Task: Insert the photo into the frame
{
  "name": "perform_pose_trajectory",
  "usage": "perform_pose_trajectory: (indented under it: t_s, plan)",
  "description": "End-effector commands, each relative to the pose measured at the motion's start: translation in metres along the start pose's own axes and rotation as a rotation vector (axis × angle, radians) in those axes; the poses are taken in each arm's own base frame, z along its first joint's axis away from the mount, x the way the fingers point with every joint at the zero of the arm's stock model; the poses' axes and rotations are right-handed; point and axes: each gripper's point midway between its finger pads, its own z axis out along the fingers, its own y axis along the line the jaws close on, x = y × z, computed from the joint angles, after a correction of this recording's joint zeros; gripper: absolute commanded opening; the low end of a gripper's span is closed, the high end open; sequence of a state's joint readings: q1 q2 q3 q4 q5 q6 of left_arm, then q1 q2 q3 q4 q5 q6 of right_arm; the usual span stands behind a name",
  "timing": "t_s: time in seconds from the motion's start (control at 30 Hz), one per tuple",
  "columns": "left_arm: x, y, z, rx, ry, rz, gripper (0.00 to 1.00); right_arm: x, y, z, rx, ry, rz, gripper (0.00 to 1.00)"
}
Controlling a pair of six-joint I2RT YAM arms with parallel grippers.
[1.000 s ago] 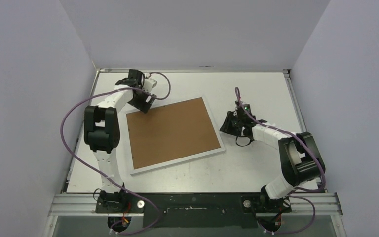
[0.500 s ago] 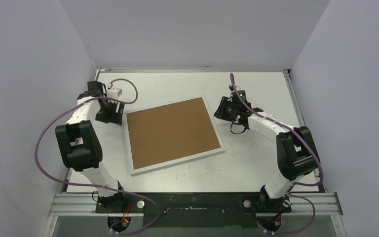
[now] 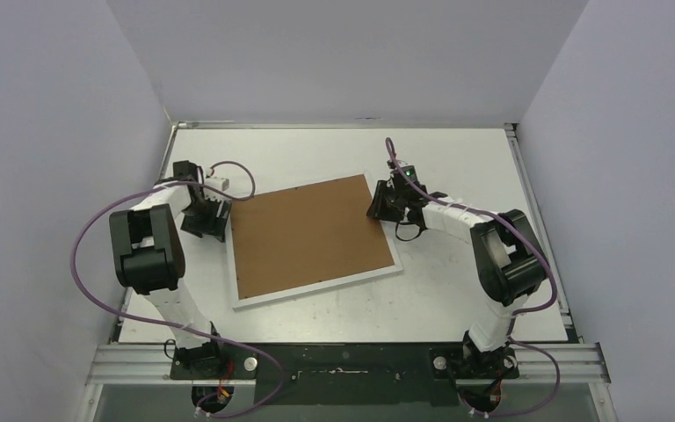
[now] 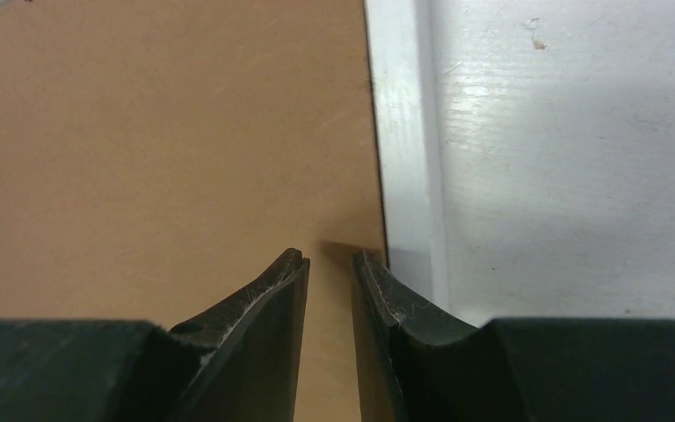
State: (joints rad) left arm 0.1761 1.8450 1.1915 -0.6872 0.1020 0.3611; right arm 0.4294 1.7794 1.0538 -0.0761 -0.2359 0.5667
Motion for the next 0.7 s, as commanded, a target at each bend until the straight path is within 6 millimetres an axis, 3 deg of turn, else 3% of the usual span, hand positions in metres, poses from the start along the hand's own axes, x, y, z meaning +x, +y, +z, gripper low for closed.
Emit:
perform_pose_trajectory:
  t_s: [0.0,0.23,0.37,0.57,0.67]
  plan:
    - [-0.034,-0.016,0.009,0.033,-0.09,0.046,0.63,-0.006,0.014,0.001,-0.025,-0.034,-0.01,0.26]
    - [-0.043,-0.04,0.013,0.071,-0.103,0.092,0.62,0.016,0.021,0.007,-0.032,0.005,-0.019,0.25]
    - [-0.042,-0.036,0.01,0.055,-0.106,0.092,0.62,0.023,0.021,0.005,-0.026,0.016,-0.028,0.25]
    - [-0.042,-0.018,-0.004,0.062,-0.121,0.046,0.62,-0.013,0.017,-0.031,0.133,-0.07,-0.19,0.26]
    - [-0.045,-0.016,-0.013,0.069,-0.138,0.043,0.62,-0.013,0.005,-0.036,0.202,-0.062,-0.22,0.25]
